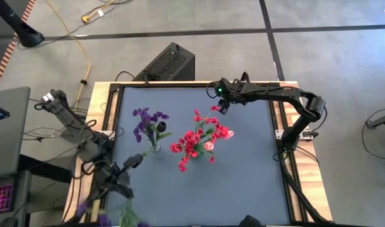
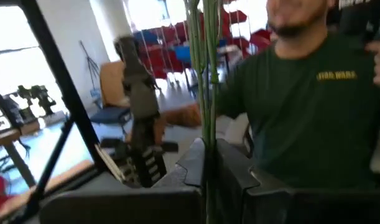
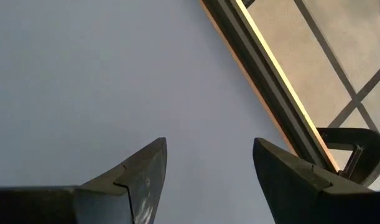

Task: Sort flowers into vase by color
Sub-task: Put the violet flowers into the transparent vase

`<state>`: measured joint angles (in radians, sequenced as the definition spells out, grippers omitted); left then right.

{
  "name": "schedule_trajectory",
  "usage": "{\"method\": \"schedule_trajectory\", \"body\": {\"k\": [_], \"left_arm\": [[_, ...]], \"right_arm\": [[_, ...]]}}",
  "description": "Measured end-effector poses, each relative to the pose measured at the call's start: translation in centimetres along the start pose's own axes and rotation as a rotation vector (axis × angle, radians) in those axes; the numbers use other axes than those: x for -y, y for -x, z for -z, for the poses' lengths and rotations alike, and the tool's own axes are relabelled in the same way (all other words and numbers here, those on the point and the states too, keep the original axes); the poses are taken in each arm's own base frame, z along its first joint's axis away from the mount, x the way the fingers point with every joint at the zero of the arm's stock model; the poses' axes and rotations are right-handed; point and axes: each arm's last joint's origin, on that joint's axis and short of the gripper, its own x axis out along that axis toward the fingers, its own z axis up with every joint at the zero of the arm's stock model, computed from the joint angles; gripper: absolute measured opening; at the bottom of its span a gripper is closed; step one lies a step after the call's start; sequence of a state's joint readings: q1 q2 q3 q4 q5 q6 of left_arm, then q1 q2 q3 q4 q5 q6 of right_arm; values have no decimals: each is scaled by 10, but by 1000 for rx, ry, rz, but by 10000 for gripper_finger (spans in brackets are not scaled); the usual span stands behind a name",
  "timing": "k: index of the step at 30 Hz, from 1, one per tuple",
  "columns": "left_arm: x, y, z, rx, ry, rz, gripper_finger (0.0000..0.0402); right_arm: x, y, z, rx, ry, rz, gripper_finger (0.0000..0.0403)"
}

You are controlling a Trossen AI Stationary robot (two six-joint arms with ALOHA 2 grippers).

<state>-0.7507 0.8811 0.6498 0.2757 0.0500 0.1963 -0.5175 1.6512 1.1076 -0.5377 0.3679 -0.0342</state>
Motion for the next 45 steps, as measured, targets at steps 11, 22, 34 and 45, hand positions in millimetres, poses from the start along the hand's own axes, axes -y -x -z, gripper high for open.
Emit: {"method": "schedule_trajectory", "body": {"k": [11,22,34,45], "left_arm": [[20,-20,33,-245,-90,63,1],[15,-22,50,-430,-120,-196,0],[19,-13,75,-503,68,-275,0],[37,7,55,-447,101,-229,0]], "right_arm": [[0,0,0,0,-1,-4,264],[0,0,0,0,-8,-6,264],[0,0,-3,25,-36,-14,265],[-1,0,-2,24,-35,-30,265]]}}
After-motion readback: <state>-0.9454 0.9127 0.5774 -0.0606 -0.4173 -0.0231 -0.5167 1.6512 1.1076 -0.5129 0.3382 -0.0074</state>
